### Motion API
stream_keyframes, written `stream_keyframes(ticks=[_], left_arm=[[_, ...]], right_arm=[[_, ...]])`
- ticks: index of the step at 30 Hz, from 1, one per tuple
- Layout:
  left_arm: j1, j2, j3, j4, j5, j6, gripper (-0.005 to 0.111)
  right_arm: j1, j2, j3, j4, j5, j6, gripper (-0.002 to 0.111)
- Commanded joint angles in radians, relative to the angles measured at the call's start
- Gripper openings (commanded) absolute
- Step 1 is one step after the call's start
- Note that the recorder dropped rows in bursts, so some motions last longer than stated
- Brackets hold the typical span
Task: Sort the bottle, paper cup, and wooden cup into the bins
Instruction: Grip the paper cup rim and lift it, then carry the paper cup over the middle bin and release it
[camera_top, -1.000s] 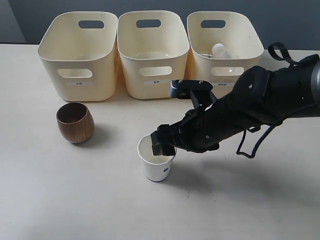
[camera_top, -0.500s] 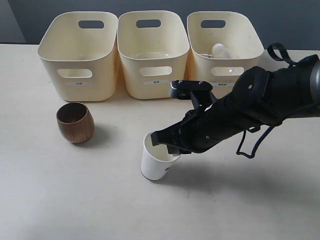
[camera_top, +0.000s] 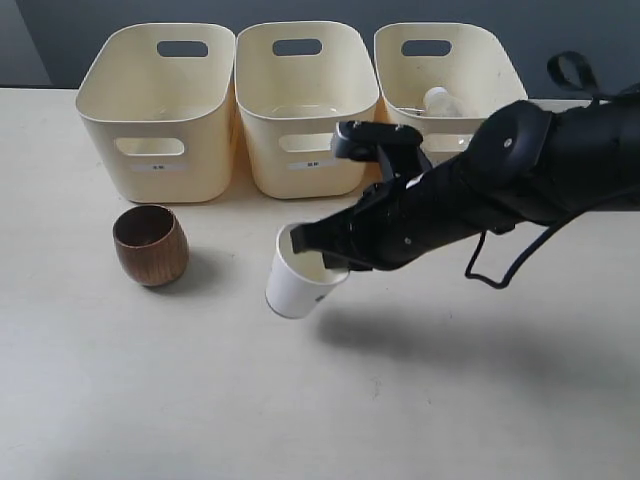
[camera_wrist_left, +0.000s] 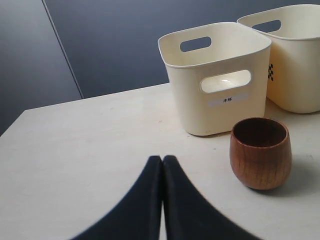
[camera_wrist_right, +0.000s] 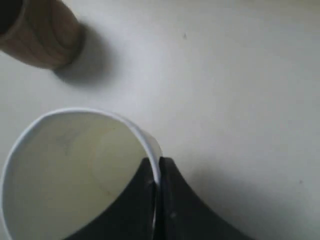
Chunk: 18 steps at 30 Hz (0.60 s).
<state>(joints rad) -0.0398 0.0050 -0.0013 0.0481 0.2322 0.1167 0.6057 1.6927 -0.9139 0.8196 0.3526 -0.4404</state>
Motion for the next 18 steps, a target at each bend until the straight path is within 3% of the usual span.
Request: stream_keyframes(ticks=[1,18], left_arm=[[-0.003,-0.005,0.001,-0.003,-0.001,-0.002,0.000],[-0.003,-0.005,0.001,-0.003,-0.001,-0.002,0.000]], right_arm=[[0.002,-0.048,-0.067,0.003,-0.054,-0.002,-0.001],[0.002,-0.073,-0.179,-0.009,-0.555,-0.002,-0.001]])
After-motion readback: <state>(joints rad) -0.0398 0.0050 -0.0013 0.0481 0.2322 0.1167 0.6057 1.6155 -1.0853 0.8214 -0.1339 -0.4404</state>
